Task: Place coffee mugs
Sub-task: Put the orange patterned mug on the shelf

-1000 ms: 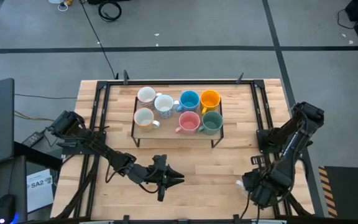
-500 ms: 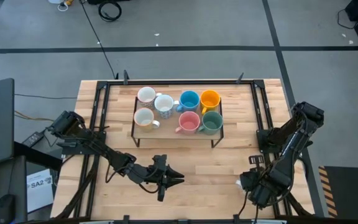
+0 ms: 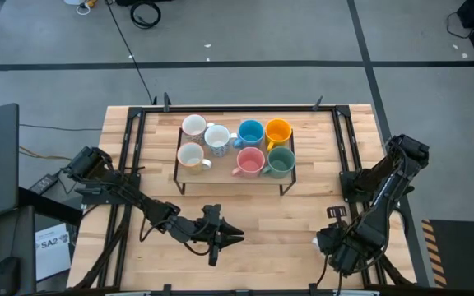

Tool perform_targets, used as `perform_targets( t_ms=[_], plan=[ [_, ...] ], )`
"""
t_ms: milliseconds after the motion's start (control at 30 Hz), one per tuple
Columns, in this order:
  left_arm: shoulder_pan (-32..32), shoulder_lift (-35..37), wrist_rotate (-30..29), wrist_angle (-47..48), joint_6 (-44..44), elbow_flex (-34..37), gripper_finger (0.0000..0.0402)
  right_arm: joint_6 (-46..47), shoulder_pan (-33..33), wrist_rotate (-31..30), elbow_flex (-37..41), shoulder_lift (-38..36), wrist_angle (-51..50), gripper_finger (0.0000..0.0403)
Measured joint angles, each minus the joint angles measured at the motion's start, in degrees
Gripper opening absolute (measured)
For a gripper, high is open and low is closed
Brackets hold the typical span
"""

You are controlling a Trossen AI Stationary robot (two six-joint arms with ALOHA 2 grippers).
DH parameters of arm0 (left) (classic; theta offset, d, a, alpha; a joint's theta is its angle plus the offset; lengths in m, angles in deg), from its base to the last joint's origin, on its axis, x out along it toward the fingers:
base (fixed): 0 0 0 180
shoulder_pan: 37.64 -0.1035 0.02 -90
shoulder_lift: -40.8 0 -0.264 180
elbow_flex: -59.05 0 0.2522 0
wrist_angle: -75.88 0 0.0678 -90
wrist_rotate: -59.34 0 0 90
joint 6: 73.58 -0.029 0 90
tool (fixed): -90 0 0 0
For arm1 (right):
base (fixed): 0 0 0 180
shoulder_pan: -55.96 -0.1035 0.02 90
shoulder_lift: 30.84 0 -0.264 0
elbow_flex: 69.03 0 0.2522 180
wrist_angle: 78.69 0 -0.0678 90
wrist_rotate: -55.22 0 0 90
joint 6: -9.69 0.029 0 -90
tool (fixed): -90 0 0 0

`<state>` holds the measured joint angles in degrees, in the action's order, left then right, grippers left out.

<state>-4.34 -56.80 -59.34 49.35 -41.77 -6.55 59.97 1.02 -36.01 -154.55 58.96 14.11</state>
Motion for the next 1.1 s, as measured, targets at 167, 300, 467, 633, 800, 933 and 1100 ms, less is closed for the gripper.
perform_targets(
  t_ms=[167,300,467,633,800,933,1100],
  plan=[
    [0.00,0.00,0.00,0.00,-0.01,0.00,0.0087,-1.09,0.21,-1.24,0.00,0.00,0.57,0.0097],
    [0.00,0.00,0.00,0.00,-0.02,0.00,0.0087,-1.65,0.73,-1.28,0.56,0.00,1.89,0.0097],
    [0.00,0.04,0.00,0.02,0.00,0.00,0.0087,-4.06,1.56,0.67,4.41,0.04,5.25,0.0097],
    [-0.01,0.07,-0.01,0.02,0.05,0.00,0.0087,-5.06,2.31,1.95,7.05,0.04,7.58,0.0097],
    [0.00,0.07,-0.02,0.00,0.05,0.00,0.0087,-8.80,2.36,4.41,7.66,0.04,10.40,0.0097],
    [-0.01,0.07,-0.01,0.00,0.03,0.00,0.0087,-13.63,2.34,5.49,7.65,0.04,12.07,0.0079],
    [-0.01,0.07,0.00,0.01,0.03,0.00,0.0087,-20.72,3.21,5.53,7.64,0.04,12.79,0.0024]
  ],
)
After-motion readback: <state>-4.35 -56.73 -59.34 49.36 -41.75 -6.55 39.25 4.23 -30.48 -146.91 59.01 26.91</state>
